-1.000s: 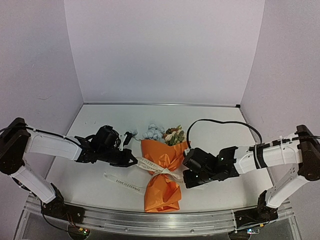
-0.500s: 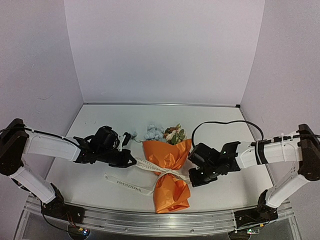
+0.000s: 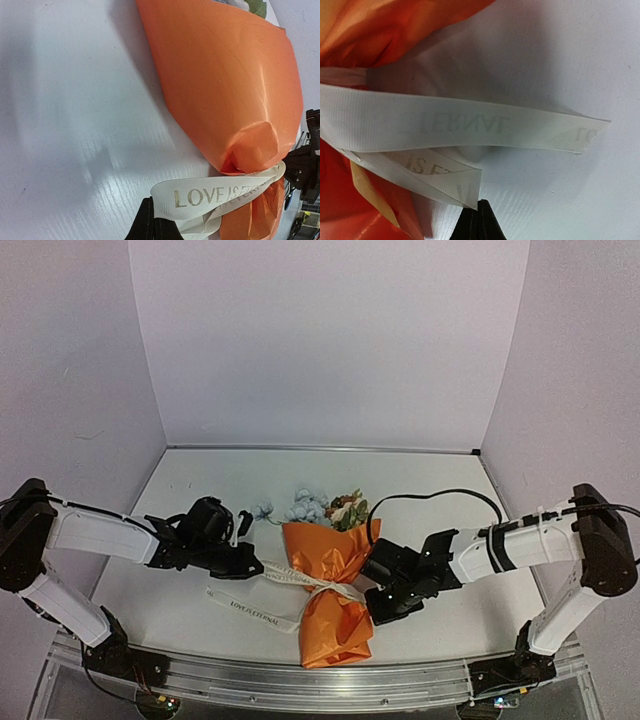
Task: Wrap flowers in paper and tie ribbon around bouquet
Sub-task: Tie the half-tied ribbon around the folded bouquet.
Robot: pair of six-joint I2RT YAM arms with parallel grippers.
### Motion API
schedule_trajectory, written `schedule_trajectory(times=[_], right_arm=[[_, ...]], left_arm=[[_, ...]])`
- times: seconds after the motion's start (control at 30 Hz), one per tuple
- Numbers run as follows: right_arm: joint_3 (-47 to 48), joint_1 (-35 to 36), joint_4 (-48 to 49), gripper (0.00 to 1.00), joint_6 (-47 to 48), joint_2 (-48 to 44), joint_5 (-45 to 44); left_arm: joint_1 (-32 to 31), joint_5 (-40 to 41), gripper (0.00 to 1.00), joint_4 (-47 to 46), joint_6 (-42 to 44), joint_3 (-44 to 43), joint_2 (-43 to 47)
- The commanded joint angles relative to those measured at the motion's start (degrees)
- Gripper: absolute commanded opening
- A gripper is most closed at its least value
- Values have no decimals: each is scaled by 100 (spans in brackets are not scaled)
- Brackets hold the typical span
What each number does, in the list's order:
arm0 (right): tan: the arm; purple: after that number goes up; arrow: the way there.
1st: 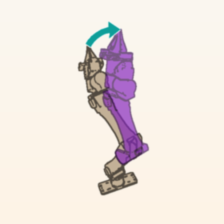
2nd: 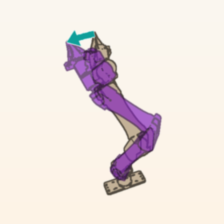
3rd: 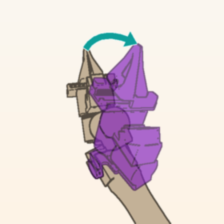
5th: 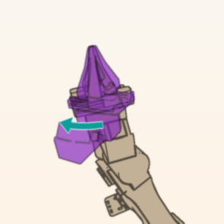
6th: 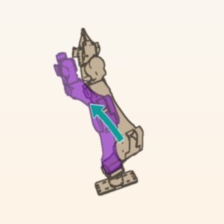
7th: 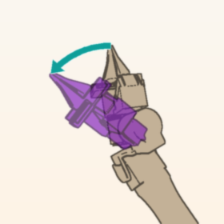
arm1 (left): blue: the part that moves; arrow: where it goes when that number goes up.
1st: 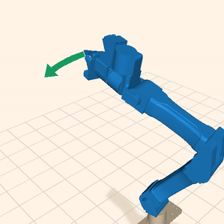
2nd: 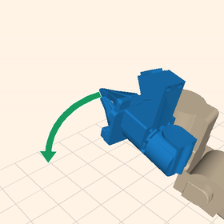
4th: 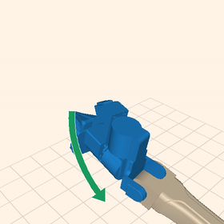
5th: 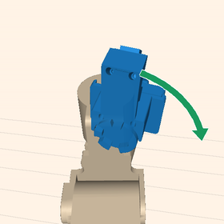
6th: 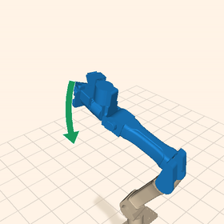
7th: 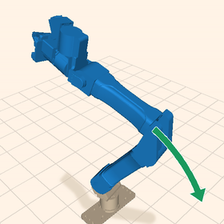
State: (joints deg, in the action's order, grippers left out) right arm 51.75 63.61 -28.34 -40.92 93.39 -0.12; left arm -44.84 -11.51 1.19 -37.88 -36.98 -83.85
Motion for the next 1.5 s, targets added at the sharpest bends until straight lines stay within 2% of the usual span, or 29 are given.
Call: schedule_trajectory(times=[0.0, 0.53, 0.77, 0.87, 1.07, 1.2, 1.47], right_arm=[[-15, -118, -514, 0, 35, -336, -400], [-854, -587, 296, 0, -562, -670, -598], [-306, -121, 368, 0, 292, -520, -181], [-93, -75, 387, 0, 429, -361, -37], [206, -76, 419, 39, 1335, -459, 135], [428, -75, 391, 56, 1967, -460, 254], [1069, -169, 400, 52, 3180, 61, 613]], left_arm=[[354, 430, 0, 433, -241, 120, 94], [1447, 344, 0, 900, -331, 295, -66], [1500, 117, 0, 834, -55, 57, -238], [1501, -220, 0, 614, 153, -13, -123], [1478, -1050, 0, 338, 647, -271, 102], [1464, -1300, 0, 365, 806, -360, 110], [1427, -1472, 0, 250, 797, -353, 15]])
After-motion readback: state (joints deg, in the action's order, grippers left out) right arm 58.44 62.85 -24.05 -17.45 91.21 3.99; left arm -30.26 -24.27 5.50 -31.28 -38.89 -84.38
